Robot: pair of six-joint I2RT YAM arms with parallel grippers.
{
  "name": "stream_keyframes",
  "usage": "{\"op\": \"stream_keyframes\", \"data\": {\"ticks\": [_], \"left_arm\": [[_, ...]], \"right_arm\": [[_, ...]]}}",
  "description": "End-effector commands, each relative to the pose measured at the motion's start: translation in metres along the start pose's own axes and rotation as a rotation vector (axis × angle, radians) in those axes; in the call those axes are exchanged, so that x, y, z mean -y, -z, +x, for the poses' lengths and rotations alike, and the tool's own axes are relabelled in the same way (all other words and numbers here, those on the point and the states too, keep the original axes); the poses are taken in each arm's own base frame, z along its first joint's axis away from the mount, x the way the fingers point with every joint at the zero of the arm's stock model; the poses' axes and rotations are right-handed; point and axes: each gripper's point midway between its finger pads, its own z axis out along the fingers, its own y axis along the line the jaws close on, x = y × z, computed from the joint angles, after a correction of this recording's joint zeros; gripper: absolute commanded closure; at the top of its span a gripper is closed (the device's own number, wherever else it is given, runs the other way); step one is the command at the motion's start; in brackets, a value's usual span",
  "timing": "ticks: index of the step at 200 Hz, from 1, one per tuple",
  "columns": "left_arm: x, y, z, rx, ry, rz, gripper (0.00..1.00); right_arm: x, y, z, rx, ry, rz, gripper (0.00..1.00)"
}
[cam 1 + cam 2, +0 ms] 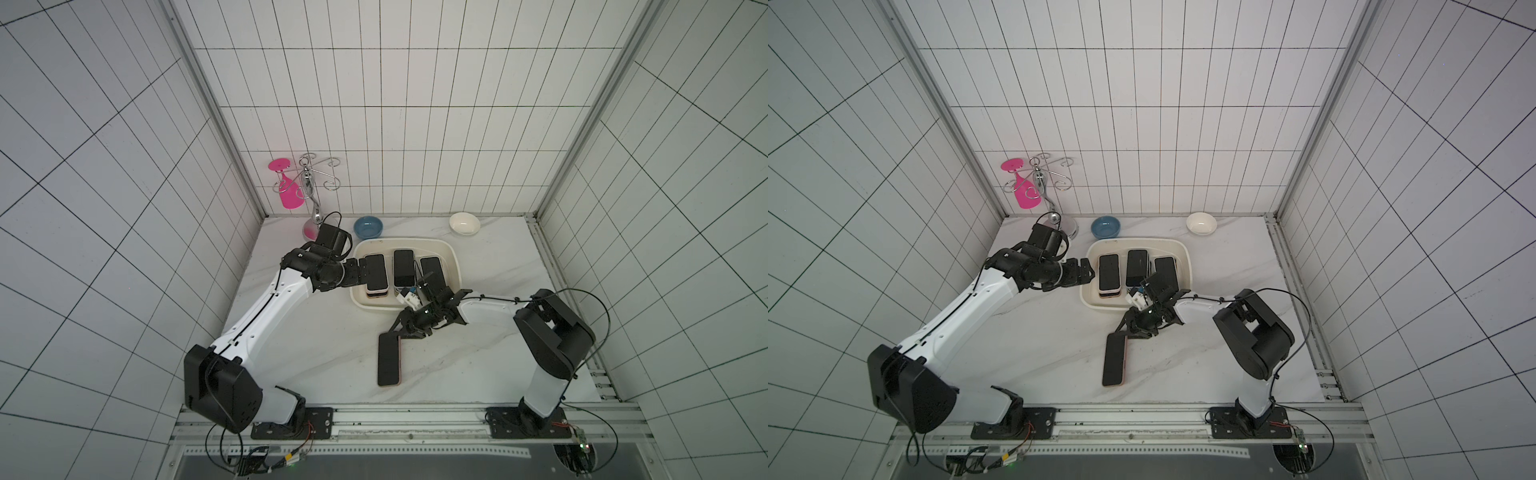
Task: Take the phone out of the storage box
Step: Place the phone at the center of the board, then pick up the phone from the storage box.
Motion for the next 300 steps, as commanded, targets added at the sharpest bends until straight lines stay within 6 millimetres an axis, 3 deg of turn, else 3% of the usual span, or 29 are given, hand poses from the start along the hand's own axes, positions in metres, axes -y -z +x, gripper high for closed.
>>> {"op": "stream_keyframes", "data": {"ticks": [1, 55, 87, 134, 165, 220, 257, 300], "left_arm": [[0.001, -0.002, -0.005, 0.02, 0.003, 0.009, 0.02], [0.014, -0.013, -0.006, 0.027, -0.01, -0.011, 0.02], [0.023, -0.033, -0.012, 0.022, -0.016, -0.096, 0.02], [0.021, -0.091, -0.034, -0.018, -0.022, -0.275, 0.02], [0.018, -0.131, -0.039, -0.069, -0.02, -0.336, 0.02], [0.013, -0.175, -0.041, -0.128, -0.02, -0.363, 0.02], [0.001, -0.19, -0.034, -0.162, -0.006, -0.373, 0.02], [0.002, -0.201, -0.028, -0.18, -0.007, -0.337, 0.02]], "right_arm": [[0.015, 0.01, 0.012, -0.009, -0.057, 0.018, 0.53], [0.021, 0.032, 0.018, 0.033, -0.072, 0.039, 0.44], [0.005, 0.06, 0.021, 0.069, -0.015, 0.093, 0.39], [-0.013, 0.123, 0.018, 0.191, 0.068, 0.227, 0.27], [-0.016, 0.144, 0.011, 0.246, 0.082, 0.235, 0.21], [-0.011, 0.151, 0.001, 0.255, 0.084, 0.24, 0.21], [-0.009, 0.149, 0.001, 0.242, 0.087, 0.236, 0.21], [-0.005, 0.146, 0.0, 0.231, 0.083, 0.242, 0.22]]}}
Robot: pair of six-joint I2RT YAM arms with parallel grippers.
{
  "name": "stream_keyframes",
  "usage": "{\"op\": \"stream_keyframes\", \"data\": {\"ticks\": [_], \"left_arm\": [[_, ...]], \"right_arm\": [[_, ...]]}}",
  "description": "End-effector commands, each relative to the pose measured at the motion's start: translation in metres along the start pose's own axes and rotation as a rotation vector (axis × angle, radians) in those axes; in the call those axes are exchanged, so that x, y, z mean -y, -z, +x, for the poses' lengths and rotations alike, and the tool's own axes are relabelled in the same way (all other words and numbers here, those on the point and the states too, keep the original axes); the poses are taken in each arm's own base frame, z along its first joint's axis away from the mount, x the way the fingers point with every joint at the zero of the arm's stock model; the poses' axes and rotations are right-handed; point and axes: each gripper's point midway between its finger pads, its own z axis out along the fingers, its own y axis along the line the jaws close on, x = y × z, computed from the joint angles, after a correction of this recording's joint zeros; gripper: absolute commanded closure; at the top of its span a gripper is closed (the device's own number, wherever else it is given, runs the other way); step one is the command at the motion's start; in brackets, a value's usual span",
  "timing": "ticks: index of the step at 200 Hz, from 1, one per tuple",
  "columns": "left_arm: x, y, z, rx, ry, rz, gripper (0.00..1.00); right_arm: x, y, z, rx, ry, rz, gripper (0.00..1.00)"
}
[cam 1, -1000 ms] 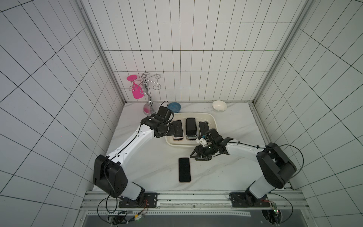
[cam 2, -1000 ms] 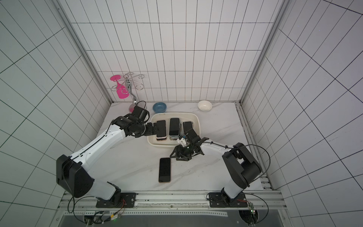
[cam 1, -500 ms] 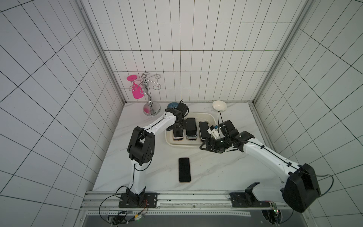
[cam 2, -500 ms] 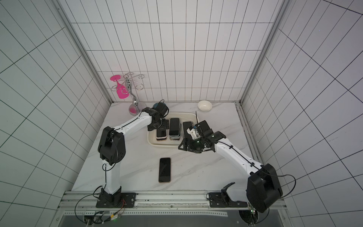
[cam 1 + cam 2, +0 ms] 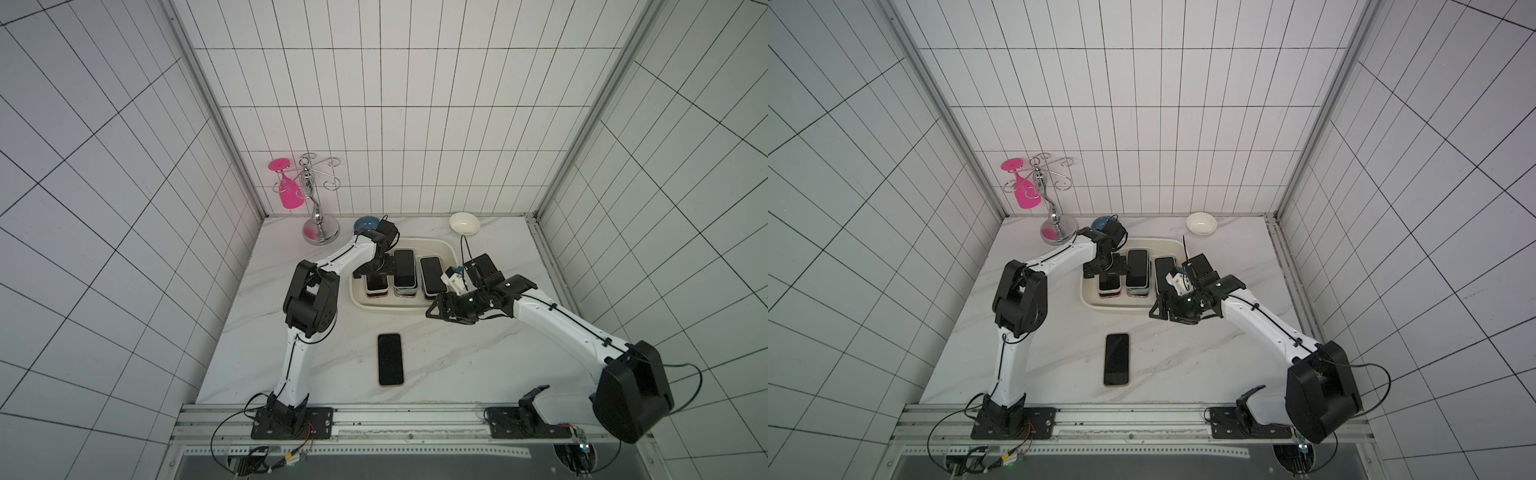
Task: Take the phone out of the storage box
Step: Pick up the phone from the storage box.
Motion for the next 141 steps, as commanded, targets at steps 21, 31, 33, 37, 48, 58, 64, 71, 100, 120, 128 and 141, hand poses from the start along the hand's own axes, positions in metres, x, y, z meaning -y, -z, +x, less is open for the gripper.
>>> {"op": "stream_keyframes", "data": {"ticks": [21, 31, 33, 37, 48, 58, 64, 71, 100, 120, 128, 141], "left_arm": [[0.007, -0.012, 0.001, -0.012, -0.008, 0.036, 0.02], [0.008, -0.013, 0.002, -0.014, -0.008, 0.042, 0.02], [0.008, -0.013, 0.002, -0.015, -0.008, 0.043, 0.02], [0.009, -0.014, 0.003, -0.02, -0.01, 0.046, 0.03], [0.009, -0.015, 0.004, -0.025, -0.012, 0.047, 0.05], [0.007, -0.016, 0.005, -0.027, -0.011, 0.045, 0.08], [0.006, -0.016, 0.005, -0.028, -0.01, 0.046, 0.1], [0.005, -0.014, 0.005, -0.022, -0.01, 0.047, 0.12], [0.001, 0.002, -0.002, 0.02, -0.009, 0.062, 0.28], [-0.002, 0.018, -0.008, 0.047, -0.013, 0.065, 0.31], [-0.003, 0.027, -0.012, 0.067, -0.016, 0.07, 0.31], [-0.004, 0.044, -0.016, 0.095, -0.03, 0.082, 0.31]], "right_arm": [[-0.006, 0.006, -0.01, 0.015, 0.025, -0.005, 0.22], [-0.005, 0.006, -0.01, 0.016, 0.025, -0.005, 0.22], [-0.005, 0.005, -0.01, 0.014, 0.025, -0.006, 0.23], [-0.005, 0.005, -0.01, 0.015, 0.025, -0.006, 0.23], [-0.005, 0.005, -0.009, 0.013, 0.024, -0.006, 0.24], [-0.004, 0.004, -0.009, 0.013, 0.023, -0.003, 0.24], [-0.003, 0.004, -0.009, 0.013, 0.022, 0.001, 0.25], [-0.003, 0.004, -0.009, 0.014, 0.021, 0.0, 0.25], [-0.003, 0.005, -0.011, 0.021, 0.023, 0.005, 0.25], [-0.003, 0.005, -0.013, 0.025, 0.023, 0.01, 0.26], [-0.004, 0.007, -0.016, 0.034, 0.028, 0.012, 0.26], [-0.003, 0.012, -0.024, 0.052, 0.03, 0.018, 0.26]]}}
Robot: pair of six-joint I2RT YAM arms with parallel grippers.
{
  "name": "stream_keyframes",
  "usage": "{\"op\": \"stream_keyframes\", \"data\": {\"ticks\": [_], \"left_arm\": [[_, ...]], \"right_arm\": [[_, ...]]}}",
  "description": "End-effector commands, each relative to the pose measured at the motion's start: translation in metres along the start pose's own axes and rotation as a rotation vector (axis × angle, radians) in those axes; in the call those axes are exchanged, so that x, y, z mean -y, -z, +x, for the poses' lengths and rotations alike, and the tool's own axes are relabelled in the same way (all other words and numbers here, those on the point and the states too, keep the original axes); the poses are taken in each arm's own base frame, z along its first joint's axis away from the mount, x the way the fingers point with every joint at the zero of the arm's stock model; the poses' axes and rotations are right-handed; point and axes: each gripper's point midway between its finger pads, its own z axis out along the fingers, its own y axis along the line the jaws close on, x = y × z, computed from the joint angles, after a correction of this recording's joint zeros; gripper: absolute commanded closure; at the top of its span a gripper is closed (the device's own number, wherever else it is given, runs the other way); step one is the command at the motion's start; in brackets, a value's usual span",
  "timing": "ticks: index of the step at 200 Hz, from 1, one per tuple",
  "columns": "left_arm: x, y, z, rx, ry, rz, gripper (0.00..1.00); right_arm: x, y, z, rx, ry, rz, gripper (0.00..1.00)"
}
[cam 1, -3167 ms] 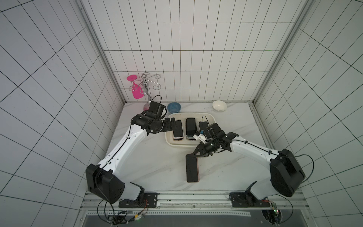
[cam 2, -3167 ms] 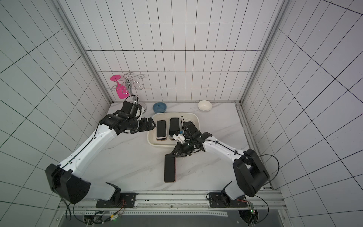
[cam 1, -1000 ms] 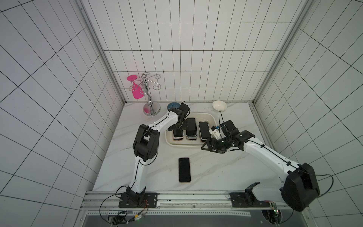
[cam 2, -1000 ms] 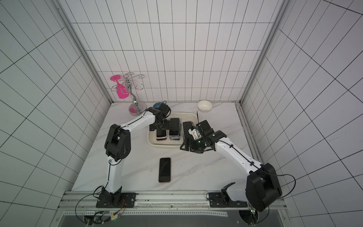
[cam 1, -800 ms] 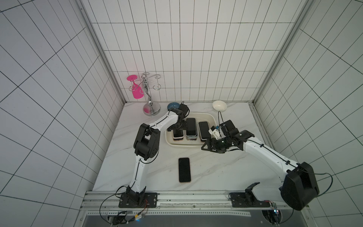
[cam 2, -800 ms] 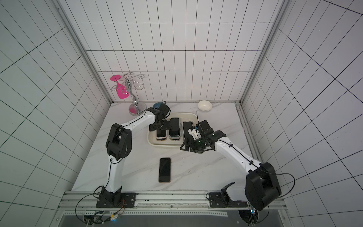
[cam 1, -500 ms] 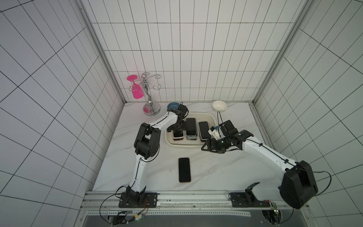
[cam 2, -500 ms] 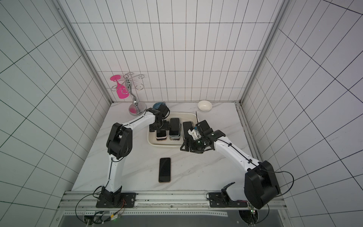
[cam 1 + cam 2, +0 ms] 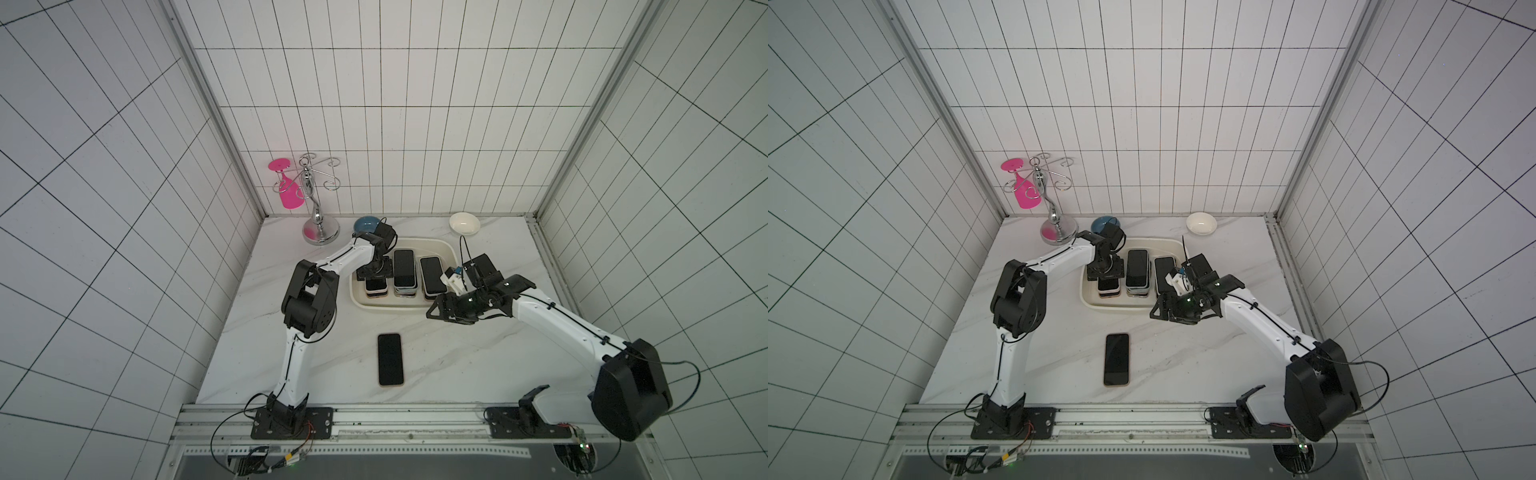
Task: Take the phone out of the storage box
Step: Pick up the phone from the storage box.
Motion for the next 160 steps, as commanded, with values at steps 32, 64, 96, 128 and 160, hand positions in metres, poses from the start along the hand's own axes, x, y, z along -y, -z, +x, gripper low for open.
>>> {"op": "stream_keyframes", "data": {"ticks": [32, 64, 96, 128, 160], "left_arm": [[-0.006, 0.086, -0.02, 0.136, -0.055, 0.051, 0.32], [-0.001, 0.118, -0.004, 0.137, -0.132, 0.105, 0.32], [0.014, 0.145, 0.022, 0.131, -0.232, 0.19, 0.32], [0.022, 0.158, 0.042, 0.108, -0.262, 0.286, 0.32], [0.03, 0.16, 0.053, 0.09, -0.282, 0.326, 0.33]], "right_arm": [[-0.004, 0.034, -0.056, 0.113, 0.016, 0.008, 0.26], [-0.018, 0.054, -0.115, 0.174, 0.013, -0.082, 0.26], [-0.062, 0.056, -0.177, 0.174, 0.026, -0.342, 0.27], [-0.078, 0.031, -0.2, 0.105, 0.022, -0.425, 0.29], [-0.078, -0.003, -0.196, 0.037, 0.018, -0.43, 0.31]]}}
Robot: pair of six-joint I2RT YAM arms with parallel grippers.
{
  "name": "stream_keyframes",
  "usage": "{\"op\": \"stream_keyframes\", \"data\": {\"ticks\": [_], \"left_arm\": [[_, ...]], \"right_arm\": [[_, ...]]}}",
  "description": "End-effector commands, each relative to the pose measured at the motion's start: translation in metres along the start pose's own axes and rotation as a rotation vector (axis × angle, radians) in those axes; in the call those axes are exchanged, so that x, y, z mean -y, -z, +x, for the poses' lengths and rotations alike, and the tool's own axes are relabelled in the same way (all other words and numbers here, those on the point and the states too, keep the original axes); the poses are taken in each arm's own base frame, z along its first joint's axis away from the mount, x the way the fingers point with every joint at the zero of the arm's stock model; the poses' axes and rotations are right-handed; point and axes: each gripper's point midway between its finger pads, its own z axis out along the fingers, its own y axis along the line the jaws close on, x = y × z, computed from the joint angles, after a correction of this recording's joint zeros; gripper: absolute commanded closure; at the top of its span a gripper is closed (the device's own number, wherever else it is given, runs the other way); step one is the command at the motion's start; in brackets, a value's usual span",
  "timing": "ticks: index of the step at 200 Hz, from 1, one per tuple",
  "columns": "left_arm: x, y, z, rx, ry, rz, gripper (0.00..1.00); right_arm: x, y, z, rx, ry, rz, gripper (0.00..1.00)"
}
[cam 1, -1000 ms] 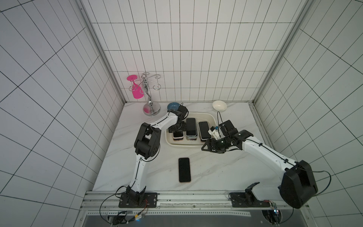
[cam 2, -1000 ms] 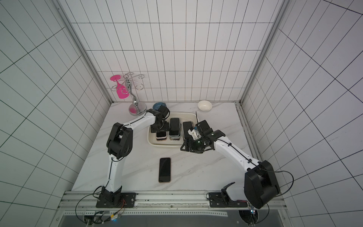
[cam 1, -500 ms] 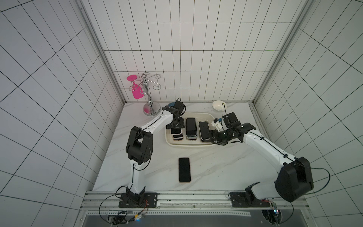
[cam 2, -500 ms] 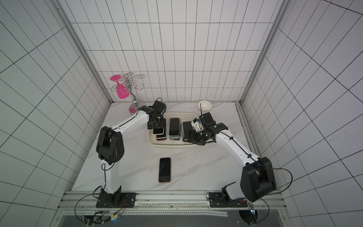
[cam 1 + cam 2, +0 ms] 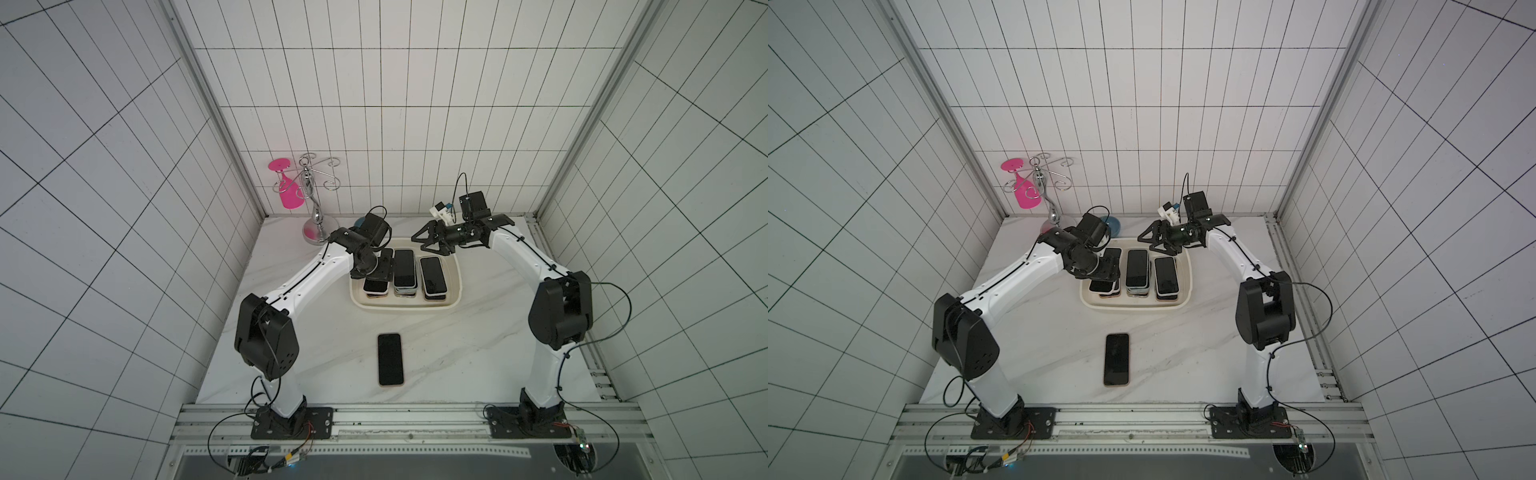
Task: Take the phone out of the storage box
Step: Pick up the phone from the storage box.
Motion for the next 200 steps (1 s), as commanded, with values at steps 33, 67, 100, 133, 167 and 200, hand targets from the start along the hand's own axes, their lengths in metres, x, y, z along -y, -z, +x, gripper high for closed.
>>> {"op": "stream_keyframes", "data": {"ticks": [33, 67, 100, 133, 167, 200], "left_arm": [[0.024, 0.01, 0.002, 0.024, -0.051, 0.094, 0.33], [0.027, 0.008, 0.004, 0.019, -0.057, 0.106, 0.34], [0.031, 0.013, 0.003, 0.029, -0.061, 0.121, 0.35], [0.034, 0.017, 0.003, 0.035, -0.069, 0.137, 0.35], [0.038, 0.021, 0.004, 0.041, -0.074, 0.165, 0.31], [0.037, 0.036, -0.002, 0.081, -0.053, 0.186, 0.02]], "right_arm": [[-0.008, -0.041, 0.02, -0.11, -0.001, -0.079, 0.31], [-0.003, -0.06, 0.033, -0.156, -0.013, -0.082, 0.34], [0.005, -0.076, 0.047, -0.202, -0.03, -0.078, 0.41], [-0.002, -0.086, 0.058, -0.233, -0.015, -0.094, 0.54], [-0.016, -0.078, 0.065, -0.25, 0.011, -0.139, 0.83], [-0.023, -0.05, 0.081, -0.23, 0.029, -0.132, 0.98]]}}
